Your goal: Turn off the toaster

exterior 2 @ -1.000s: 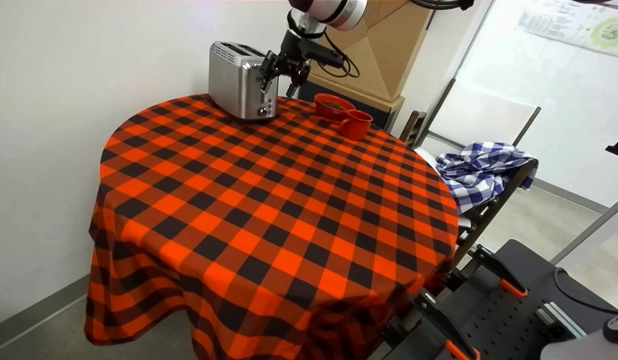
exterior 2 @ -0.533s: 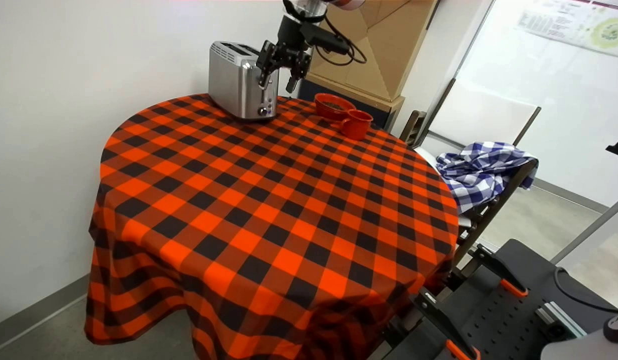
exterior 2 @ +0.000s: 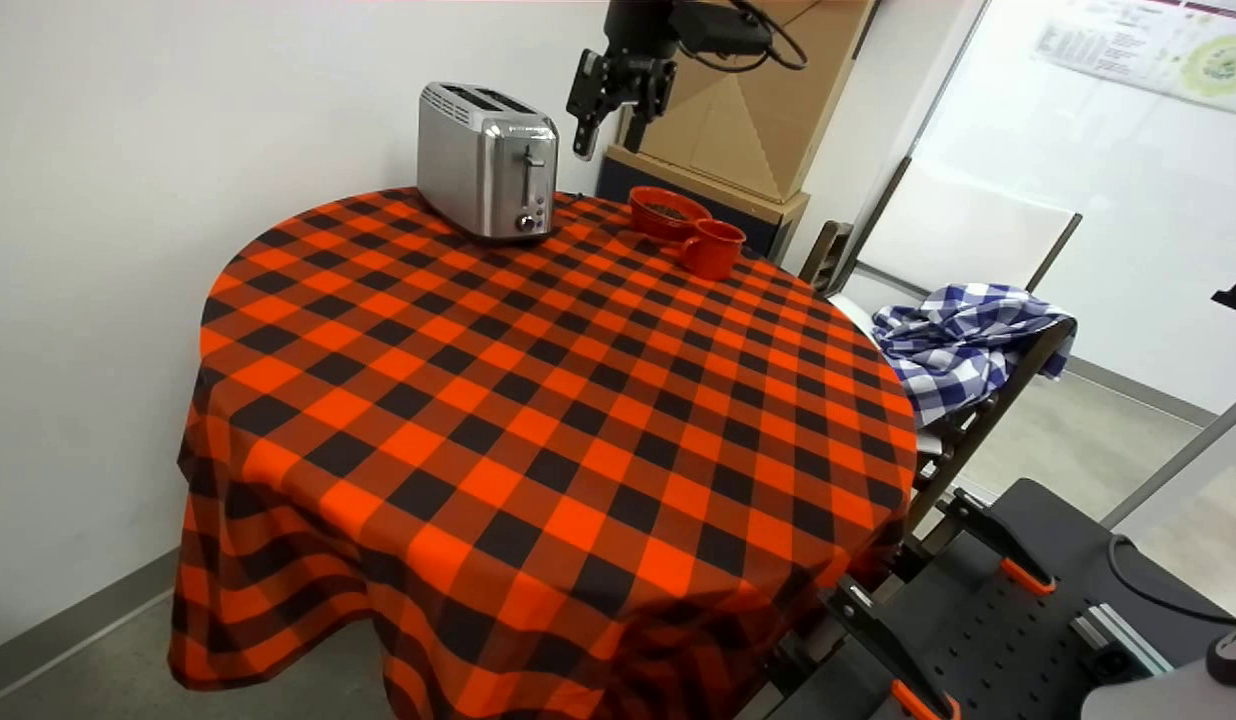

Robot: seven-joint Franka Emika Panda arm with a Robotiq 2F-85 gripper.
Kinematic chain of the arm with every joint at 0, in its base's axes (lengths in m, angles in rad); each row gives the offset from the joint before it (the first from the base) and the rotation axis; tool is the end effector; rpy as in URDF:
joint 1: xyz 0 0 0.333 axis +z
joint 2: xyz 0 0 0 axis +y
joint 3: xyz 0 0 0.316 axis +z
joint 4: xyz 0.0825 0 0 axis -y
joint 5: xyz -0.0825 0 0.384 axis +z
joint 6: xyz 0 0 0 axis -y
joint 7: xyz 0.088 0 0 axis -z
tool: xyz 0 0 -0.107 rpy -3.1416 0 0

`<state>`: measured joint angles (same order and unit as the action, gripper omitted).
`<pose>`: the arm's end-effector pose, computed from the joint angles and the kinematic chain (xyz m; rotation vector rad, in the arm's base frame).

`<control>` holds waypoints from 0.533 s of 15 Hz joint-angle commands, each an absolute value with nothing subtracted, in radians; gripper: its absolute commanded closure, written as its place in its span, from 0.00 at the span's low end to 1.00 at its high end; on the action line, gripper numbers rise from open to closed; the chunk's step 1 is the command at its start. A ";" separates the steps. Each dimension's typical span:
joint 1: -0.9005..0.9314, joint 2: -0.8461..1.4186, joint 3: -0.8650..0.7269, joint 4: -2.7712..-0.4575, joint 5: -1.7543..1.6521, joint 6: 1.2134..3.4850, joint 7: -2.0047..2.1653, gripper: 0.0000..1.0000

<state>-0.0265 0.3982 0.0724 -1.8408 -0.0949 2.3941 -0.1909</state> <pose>0.6541 0.0257 0.3276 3.0460 0.4503 0.2363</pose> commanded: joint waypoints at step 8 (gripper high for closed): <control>-0.011 -0.173 0.027 -2.387 -0.022 2.389 -0.240 0.00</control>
